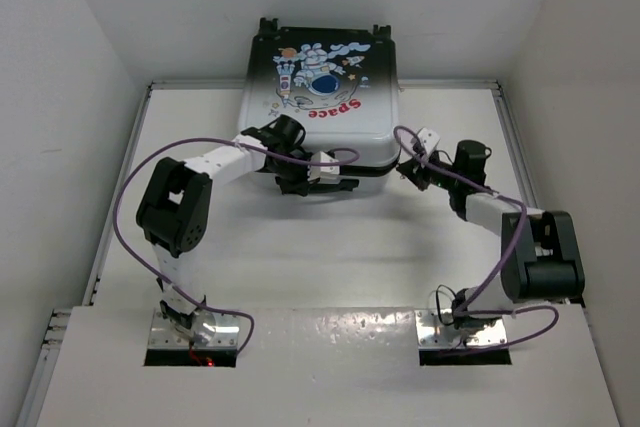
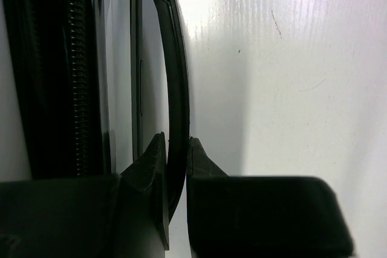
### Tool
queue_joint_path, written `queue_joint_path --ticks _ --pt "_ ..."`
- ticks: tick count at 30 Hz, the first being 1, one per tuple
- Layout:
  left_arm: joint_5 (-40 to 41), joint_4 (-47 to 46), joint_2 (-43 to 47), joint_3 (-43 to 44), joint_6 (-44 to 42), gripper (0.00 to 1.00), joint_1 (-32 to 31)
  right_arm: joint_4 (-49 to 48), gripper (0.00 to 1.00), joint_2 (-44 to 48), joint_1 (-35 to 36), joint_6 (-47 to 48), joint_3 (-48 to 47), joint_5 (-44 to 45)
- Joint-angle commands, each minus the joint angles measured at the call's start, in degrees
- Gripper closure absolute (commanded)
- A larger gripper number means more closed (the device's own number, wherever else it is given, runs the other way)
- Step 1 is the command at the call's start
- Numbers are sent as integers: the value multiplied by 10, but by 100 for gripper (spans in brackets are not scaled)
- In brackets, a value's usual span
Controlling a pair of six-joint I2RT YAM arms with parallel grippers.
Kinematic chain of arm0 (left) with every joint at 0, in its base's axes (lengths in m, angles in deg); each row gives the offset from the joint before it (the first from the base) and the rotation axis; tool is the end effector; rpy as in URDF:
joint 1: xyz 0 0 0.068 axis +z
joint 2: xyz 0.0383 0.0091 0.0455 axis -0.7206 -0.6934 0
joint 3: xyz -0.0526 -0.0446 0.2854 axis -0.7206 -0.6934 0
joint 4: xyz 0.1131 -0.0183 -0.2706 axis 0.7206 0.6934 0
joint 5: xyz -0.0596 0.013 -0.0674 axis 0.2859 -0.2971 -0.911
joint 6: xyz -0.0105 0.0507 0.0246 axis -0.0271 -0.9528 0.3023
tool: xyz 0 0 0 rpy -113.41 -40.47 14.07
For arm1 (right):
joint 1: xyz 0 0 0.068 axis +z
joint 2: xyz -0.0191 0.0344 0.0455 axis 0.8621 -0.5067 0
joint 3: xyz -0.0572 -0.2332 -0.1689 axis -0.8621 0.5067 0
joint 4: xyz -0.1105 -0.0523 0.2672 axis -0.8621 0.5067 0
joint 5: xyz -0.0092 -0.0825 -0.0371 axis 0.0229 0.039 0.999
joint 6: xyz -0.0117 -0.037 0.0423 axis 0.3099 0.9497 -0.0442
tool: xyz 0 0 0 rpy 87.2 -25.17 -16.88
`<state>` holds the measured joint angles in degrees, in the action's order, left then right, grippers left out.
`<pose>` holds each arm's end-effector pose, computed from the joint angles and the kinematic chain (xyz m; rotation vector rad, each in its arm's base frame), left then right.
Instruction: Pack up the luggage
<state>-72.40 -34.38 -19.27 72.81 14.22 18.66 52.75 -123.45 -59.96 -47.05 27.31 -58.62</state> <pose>0.3667 -0.2130 0.1961 1.7362 1.9500 -0.5740 0.3164 0.0271 0.1698 -0.7623 1.7690 0.6081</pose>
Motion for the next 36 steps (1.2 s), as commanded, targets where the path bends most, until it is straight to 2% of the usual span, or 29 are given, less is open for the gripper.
queue_joint_path --ticks 1,3,7,11,17,21,25,27,30,32,33,34,36 --pt "-32 16 -43 -26 158 100 8 -12 100 61 86 -3 75 -108" --pt "-51 1 -37 -33 174 100 8 6 100 76 115 -29 81 -69" --pt "-73 -22 -37 -45 204 100 3 -65 100 124 153 -109 118 5" --pt "-105 -55 -25 -59 230 100 -2 -65 100 182 202 -157 144 34" --pt "-140 -102 -8 -84 236 100 -13 -36 100 246 228 -215 180 55" --pt "-189 -138 -3 -96 248 100 -18 -78 100 221 273 -249 189 103" --pt "-241 -205 12 -131 277 100 -18 -149 100 127 297 -295 152 150" --pt "-241 -224 19 -139 283 100 -18 -178 100 82 297 -303 130 157" --pt "-228 -229 45 -156 284 100 -18 -171 100 93 281 -291 110 149" --pt "-213 -244 64 -184 284 100 -13 -143 94 113 250 -289 114 159" --pt "-207 -251 64 -190 284 100 -13 -94 88 141 241 -292 115 167" --pt "-207 -251 70 -190 284 100 -13 -75 78 172 221 -292 117 177" --pt "-207 -251 70 -197 284 100 -13 -15 70 220 188 -288 134 192"
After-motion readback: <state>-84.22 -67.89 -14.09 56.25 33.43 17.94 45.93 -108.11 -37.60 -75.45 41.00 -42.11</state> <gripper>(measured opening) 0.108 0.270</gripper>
